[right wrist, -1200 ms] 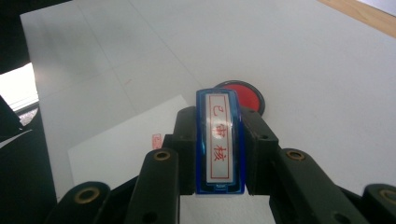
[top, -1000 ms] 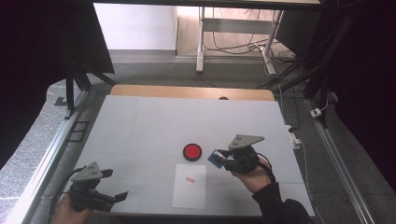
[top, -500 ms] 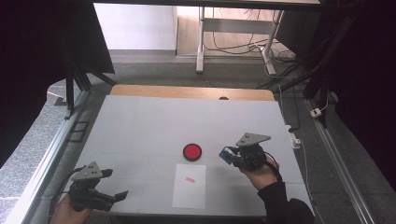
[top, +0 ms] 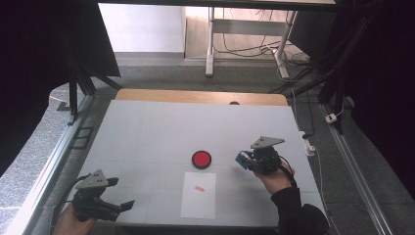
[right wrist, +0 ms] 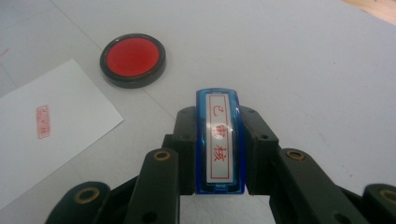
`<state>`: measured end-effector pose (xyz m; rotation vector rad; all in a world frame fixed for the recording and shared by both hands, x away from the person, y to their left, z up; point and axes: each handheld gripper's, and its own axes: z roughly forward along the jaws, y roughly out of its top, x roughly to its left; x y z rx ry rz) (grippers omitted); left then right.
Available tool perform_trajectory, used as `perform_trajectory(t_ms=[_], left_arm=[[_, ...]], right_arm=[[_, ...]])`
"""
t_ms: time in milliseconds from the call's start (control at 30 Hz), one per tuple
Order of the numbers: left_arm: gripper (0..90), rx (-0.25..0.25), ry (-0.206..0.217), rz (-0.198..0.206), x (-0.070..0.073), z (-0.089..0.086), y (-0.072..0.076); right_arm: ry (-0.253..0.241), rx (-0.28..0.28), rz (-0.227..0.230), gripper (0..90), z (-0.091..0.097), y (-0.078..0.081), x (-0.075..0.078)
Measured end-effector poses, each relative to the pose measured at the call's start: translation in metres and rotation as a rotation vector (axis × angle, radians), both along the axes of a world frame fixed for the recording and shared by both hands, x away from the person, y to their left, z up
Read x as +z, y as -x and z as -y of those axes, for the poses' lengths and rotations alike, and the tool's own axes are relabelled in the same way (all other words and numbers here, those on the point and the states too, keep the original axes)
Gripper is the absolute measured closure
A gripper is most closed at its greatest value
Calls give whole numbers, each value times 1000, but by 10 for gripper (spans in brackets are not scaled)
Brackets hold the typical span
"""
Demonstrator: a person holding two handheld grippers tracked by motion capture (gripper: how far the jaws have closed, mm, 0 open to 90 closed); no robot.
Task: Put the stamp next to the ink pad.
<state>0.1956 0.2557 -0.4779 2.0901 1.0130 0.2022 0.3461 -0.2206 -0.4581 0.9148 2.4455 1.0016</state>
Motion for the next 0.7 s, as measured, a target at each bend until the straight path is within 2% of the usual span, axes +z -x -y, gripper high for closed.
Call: perform_trajectory(t_ms=[300,700], left_arm=[[20,1,-6,-3,0,0,0],[24,-4,-14,-4,0,1,-1]], right_arm=[[7,-17,-26,709,1,-9,-11],[50,-10,-49,707,-2,-15,-22]])
